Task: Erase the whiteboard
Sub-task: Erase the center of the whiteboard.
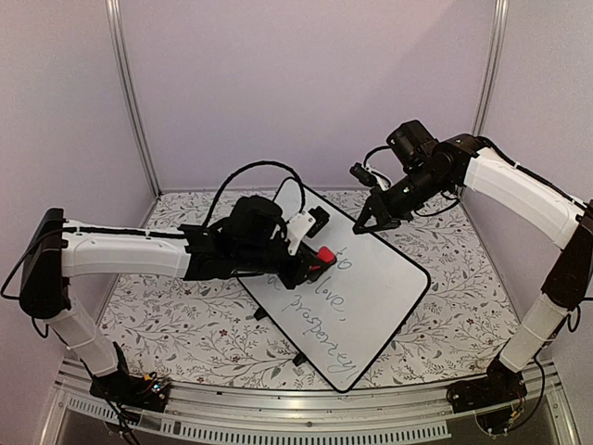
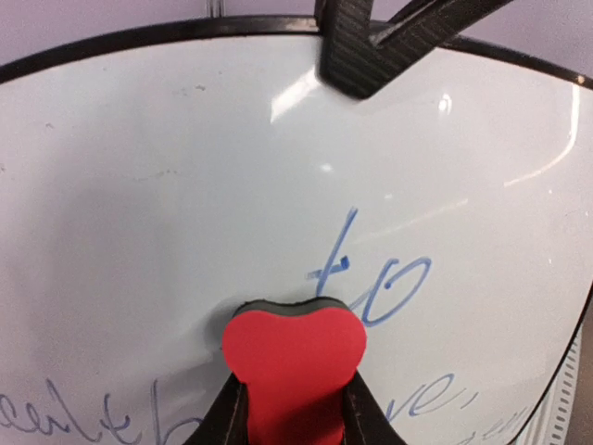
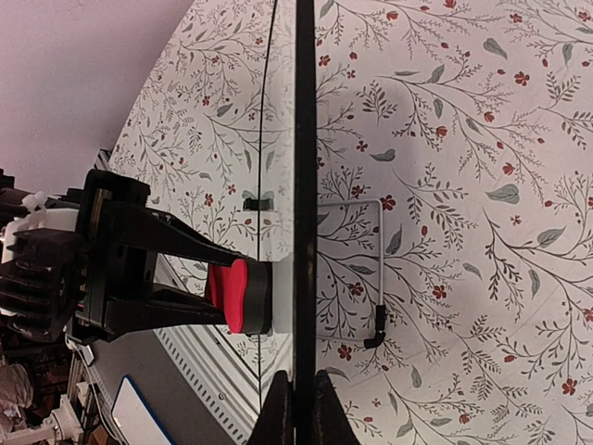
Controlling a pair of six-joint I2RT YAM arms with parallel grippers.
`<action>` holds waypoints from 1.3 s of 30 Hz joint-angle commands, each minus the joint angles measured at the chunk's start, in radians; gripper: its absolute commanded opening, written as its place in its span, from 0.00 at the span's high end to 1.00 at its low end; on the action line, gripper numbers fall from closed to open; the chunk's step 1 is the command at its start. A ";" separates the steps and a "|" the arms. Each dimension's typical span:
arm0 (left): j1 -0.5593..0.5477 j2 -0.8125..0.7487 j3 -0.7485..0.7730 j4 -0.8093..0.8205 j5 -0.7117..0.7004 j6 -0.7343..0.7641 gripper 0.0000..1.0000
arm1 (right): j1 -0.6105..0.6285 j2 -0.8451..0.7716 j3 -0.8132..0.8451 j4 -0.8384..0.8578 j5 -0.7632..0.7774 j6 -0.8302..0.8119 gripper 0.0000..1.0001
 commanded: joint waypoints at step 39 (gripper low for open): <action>-0.001 -0.002 -0.038 -0.017 -0.006 -0.030 1.00 | 0.048 0.005 0.007 0.037 -0.078 -0.043 1.00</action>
